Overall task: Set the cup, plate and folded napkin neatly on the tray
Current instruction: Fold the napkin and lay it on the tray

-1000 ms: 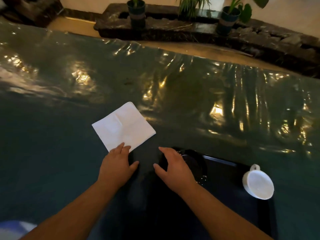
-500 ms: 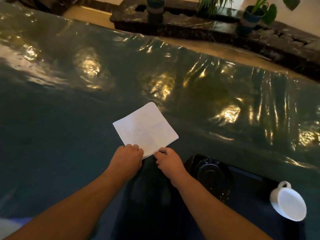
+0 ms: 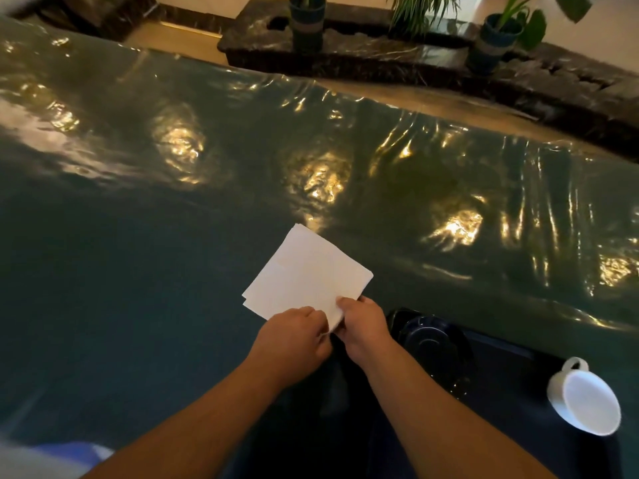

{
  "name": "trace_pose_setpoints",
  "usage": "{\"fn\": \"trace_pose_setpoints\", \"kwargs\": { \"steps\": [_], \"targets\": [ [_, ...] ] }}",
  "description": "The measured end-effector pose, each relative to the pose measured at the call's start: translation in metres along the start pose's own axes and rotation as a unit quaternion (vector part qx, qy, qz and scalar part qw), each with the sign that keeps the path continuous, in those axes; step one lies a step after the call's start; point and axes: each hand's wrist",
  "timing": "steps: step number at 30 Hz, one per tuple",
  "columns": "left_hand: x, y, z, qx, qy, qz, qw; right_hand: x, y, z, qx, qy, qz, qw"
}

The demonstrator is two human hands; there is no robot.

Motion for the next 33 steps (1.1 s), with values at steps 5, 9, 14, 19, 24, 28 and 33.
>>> {"fn": "trace_pose_setpoints", "kwargs": {
  "steps": [5, 9, 14, 19, 24, 28, 33],
  "targets": [
    [-0.005, 0.001, -0.035, 0.155, 0.089, 0.059, 0.982, 0.004, 0.008, -0.015, 0.069, 0.063, -0.059, 0.994],
    [-0.002, -0.003, -0.062, 0.278, 0.175, 0.091, 0.940, 0.023, 0.034, -0.034, 0.151, 0.113, -0.102, 0.977],
    [0.008, -0.011, -0.043, 0.357, 0.295, -0.047, 0.885, 0.059, 0.074, -0.061, 0.171, 0.143, -0.145, 0.964],
    [0.008, -0.004, 0.007, 0.399, 0.445, -0.200, 0.777, 0.101, 0.097, -0.079, 0.153, 0.119, -0.171, 0.966],
    [0.007, 0.003, 0.056, 0.384, 0.563, -0.231, 0.695, 0.152, 0.098, -0.094, 0.124, 0.049, -0.173, 0.976],
    [0.007, -0.002, 0.093, 0.410, 0.640, -0.150, 0.632, 0.198, 0.082, -0.100, 0.120, 0.016, -0.158, 0.980],
    [0.003, -0.012, 0.133, 0.382, 0.641, -0.149, 0.649, 0.278, 0.051, -0.101, 0.139, 0.014, -0.085, 0.987]
  ]
}}
Point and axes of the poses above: each hand's wrist, its own y-axis away from the middle knuckle, its own x-axis out of the back of the hand, z = x × y, and after that the axes turned 13 degrees about z, right-handed
